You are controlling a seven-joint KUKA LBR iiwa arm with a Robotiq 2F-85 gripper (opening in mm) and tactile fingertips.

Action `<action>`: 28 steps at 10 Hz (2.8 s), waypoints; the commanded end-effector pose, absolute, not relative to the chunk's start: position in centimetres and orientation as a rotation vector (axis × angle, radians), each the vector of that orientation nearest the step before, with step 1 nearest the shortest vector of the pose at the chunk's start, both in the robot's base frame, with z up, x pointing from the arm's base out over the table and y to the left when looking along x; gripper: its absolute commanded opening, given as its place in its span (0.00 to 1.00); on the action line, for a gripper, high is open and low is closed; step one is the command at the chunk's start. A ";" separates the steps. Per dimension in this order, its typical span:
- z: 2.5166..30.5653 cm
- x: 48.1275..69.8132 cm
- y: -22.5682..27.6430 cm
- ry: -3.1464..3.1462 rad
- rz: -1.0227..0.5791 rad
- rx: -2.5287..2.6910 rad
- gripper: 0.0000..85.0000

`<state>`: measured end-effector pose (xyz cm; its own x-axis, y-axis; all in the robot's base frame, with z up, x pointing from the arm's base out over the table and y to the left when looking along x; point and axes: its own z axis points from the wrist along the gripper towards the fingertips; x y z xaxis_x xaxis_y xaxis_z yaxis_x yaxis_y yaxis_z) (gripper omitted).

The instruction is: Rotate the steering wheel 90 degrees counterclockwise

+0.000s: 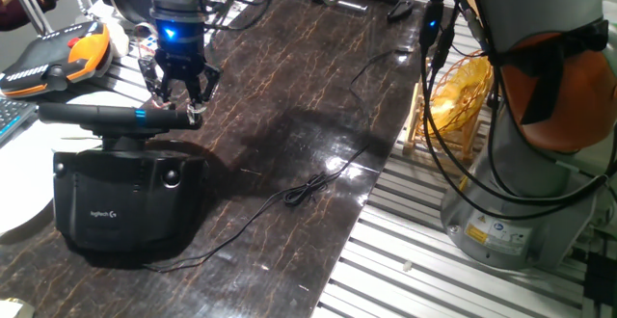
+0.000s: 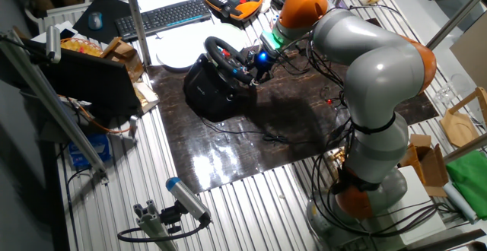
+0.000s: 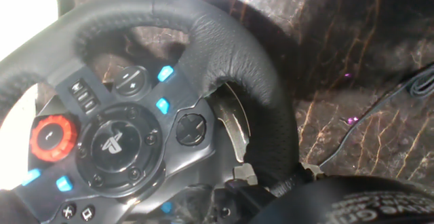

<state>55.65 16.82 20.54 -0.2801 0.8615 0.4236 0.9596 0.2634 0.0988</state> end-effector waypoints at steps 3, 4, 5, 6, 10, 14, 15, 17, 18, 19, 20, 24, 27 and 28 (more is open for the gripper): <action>19.7 55.6 16.8 -2.291 -0.527 -1.628 0.01; 19.6 55.7 16.7 -2.311 -0.535 -1.603 0.01; 19.4 55.7 16.7 -2.327 -0.539 -1.585 0.01; 19.2 55.8 16.6 -2.344 -0.545 -1.563 0.01; 18.7 55.8 16.2 -2.350 -0.552 -1.551 0.01; 18.2 56.0 15.8 -2.394 -0.573 -1.500 0.01; 18.1 56.1 15.8 -2.407 -0.575 -1.486 0.01; 17.9 56.2 15.8 -2.440 -0.577 -1.449 0.01; 17.8 56.3 15.8 -2.452 -0.580 -1.434 0.01; 17.7 56.4 15.8 -2.457 -0.581 -1.427 0.01; 17.6 56.5 15.8 -2.468 -0.574 -1.421 0.01; 17.3 56.8 15.5 -2.470 -0.570 -1.437 0.36; 17.4 56.8 15.5 -2.461 -0.567 -1.462 1.00; 17.5 56.9 15.5 -2.464 -0.551 -1.459 1.00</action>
